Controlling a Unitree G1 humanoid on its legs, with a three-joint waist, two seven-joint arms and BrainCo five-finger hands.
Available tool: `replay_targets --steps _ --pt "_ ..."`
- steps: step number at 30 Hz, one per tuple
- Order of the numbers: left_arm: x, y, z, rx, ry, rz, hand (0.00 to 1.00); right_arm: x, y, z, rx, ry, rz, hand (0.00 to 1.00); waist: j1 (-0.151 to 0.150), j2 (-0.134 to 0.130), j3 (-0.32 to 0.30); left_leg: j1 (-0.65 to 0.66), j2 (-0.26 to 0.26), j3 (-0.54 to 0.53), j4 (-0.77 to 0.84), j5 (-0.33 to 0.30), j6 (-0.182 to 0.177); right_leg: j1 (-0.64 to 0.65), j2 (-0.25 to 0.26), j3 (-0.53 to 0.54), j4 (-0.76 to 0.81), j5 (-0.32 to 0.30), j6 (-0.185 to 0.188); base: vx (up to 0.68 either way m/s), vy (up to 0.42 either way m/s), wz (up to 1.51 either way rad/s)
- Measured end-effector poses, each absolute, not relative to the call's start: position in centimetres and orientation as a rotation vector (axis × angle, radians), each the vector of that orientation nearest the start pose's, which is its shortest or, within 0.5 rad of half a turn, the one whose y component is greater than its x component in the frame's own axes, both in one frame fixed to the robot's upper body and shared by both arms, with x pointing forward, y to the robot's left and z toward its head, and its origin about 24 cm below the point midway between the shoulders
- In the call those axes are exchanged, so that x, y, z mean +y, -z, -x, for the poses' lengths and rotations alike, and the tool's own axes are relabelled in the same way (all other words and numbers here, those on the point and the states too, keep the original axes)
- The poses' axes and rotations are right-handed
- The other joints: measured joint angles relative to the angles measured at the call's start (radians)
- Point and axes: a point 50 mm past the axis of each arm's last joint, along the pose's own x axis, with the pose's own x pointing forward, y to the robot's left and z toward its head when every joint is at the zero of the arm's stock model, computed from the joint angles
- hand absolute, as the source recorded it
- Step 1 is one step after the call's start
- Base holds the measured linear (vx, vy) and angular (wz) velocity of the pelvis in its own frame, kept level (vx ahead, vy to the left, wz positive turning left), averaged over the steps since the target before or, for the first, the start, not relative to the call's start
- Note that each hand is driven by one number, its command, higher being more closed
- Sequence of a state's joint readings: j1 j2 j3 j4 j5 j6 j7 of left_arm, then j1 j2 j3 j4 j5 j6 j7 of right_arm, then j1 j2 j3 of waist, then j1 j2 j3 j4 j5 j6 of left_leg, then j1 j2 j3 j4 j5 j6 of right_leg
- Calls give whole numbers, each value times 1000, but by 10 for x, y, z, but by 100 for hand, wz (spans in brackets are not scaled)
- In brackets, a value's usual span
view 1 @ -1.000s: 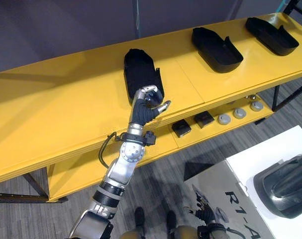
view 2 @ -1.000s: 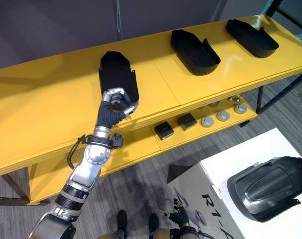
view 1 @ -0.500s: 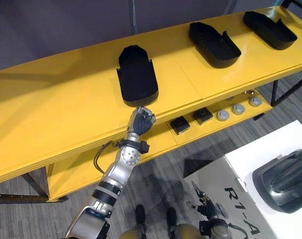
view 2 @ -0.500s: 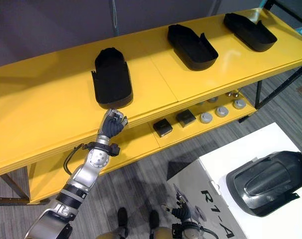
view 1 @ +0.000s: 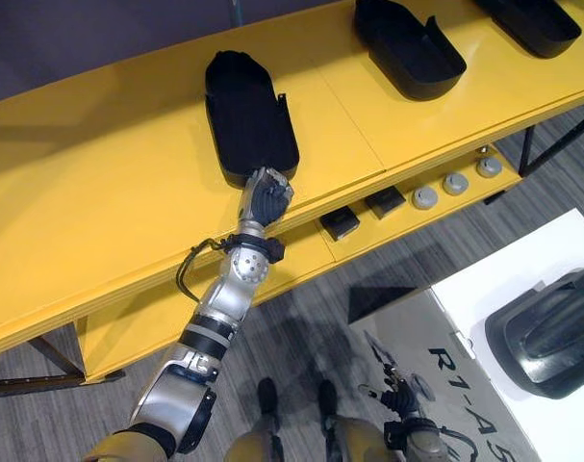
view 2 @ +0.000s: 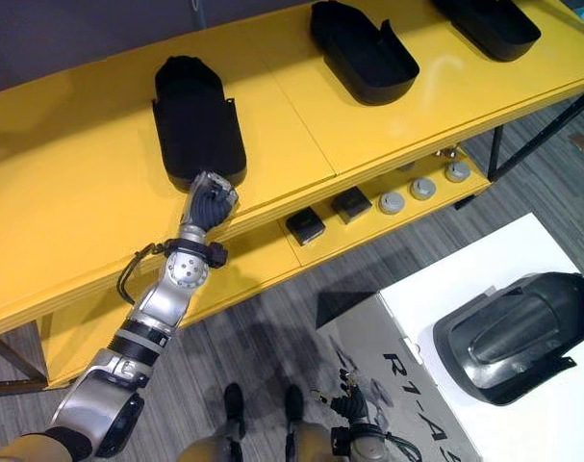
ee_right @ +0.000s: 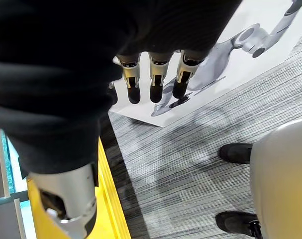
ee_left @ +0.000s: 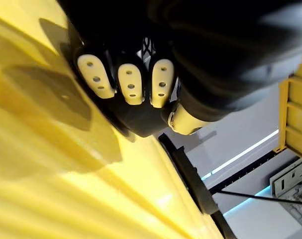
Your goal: Walk over and take plastic housings, then place them on the shelf
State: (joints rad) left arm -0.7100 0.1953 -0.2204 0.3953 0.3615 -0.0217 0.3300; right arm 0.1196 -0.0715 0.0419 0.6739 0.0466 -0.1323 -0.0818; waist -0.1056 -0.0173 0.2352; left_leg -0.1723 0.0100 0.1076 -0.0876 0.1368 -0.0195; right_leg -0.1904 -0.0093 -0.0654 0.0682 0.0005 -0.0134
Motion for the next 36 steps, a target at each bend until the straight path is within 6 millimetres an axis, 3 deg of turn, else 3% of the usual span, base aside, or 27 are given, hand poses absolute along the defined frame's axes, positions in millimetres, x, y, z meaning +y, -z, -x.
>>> replay_targets --steps 8,27,36 --pt "102 -183 -368 -492 -107 -586 100 -176 117 -149 690 115 54 0 0 -1 1 2 0 0 0 1 0 1 0 0 2 0 0 -5 2 0" --pt "97 -208 -390 -453 -127 -570 100 -171 105 -159 618 95 47 0 0 -17 16 -17 4 29 0 1 -2 -36 1 25 16 2 2 -7 7 -3" --pt "105 -209 -396 -417 -151 -529 100 -171 101 -161 592 96 44 0 2 -17 22 -16 5 45 0 -3 -5 -41 2 35 19 3 1 -9 11 -3"
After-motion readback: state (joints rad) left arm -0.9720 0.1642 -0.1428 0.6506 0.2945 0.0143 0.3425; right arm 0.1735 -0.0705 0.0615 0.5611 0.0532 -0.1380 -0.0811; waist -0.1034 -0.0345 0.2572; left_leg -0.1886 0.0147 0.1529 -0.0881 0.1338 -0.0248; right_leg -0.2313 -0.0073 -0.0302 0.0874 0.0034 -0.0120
